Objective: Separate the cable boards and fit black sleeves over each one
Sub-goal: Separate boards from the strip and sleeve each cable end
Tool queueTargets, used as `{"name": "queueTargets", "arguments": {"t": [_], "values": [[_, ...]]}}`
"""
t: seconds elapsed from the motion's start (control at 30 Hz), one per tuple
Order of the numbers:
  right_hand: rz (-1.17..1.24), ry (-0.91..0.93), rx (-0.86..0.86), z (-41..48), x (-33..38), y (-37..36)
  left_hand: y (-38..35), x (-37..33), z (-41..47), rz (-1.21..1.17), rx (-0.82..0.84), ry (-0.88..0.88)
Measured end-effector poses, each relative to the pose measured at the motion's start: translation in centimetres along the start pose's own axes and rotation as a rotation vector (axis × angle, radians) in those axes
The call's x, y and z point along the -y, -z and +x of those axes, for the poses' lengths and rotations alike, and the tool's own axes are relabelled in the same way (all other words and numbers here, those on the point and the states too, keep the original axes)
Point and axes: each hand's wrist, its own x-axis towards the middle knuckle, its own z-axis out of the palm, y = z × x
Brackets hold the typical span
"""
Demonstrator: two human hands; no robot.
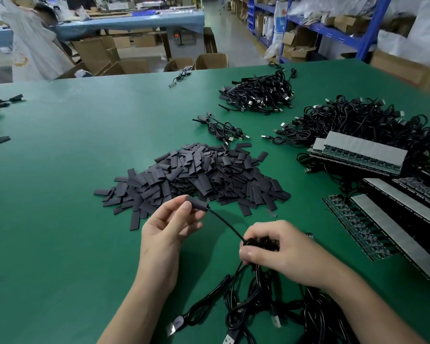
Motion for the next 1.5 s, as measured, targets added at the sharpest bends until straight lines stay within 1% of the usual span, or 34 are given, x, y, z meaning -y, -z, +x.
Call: {"name": "queueTargets", "arguments": {"t": [0.07,0.13,0.2,0.27,0.33,0.4,0.53,0.67,0.77,0.87,0.93,1.03,1.13,1.27,1.37,1.43,1.5], "values": [[0.198,0.013,0.009,0.0,0.4,0.3,-0.1,-0.1,-0.1,0.194,0.020,-0.042],[0.375,0.014,-0.031,0.1,0.6,0.7,0.0,0.0,-0.4,0.494,0.087,-0.134],[0.406,0.010,-0.111,0.4,0.4,1.3,0.0,0.2,-0.8,0.791,0.219,-0.231],[0.376,-0.013,-0.192,0.9,0.2,1.8,0.0,0.3,-1.1,1.069,0.360,-0.287],[0.320,-0.055,-0.250,1.7,0.3,2.5,-0.1,0.3,-1.2,1.209,0.442,-0.315],[0.208,-0.087,-0.306,3.3,0.6,3.6,0.0,0.3,-1.3,1.226,0.492,-0.318],[-0.119,-0.100,-0.449,9.1,0.9,7.0,0.1,0.5,-1.4,1.278,0.595,-0.342],[-0.289,-0.085,-0.542,17.0,1.5,10.4,-0.2,0.7,-1.7,1.279,0.635,-0.359],[-0.440,-0.119,-0.527,21.9,2.9,12.1,-0.4,0.7,-1.6,1.273,0.659,-0.392],[-0.528,-0.167,-0.471,23.7,3.8,12.2,-0.4,0.8,-1.4,1.250,0.651,-0.388],[-0.557,-0.117,-0.425,22.2,4.0,11.0,-0.3,0.9,-1.4,1.244,0.650,-0.385],[-0.595,-0.039,-0.283,16.7,3.6,8.2,-0.4,0.8,-1.5,1.240,0.647,-0.390],[-0.574,-0.073,-0.177,9.8,2.2,6.0,-0.6,0.5,-1.5,1.153,0.626,-0.345],[-0.537,-0.167,-0.148,3.5,0.4,4.5,-1.1,0.2,-1.9,0.941,0.615,-0.227],[-0.562,-0.185,-0.080,1.7,-0.4,3.5,-1.3,0.0,-2.3,0.792,0.616,-0.067],[-0.499,-0.195,-0.068,1.3,-0.7,3.2,-1.3,-0.1,-2.4,0.684,0.618,0.016],[-0.379,-0.188,-0.091,1.1,-0.7,3.2,-1.2,-0.3,-2.4,0.581,0.637,0.067]]}}
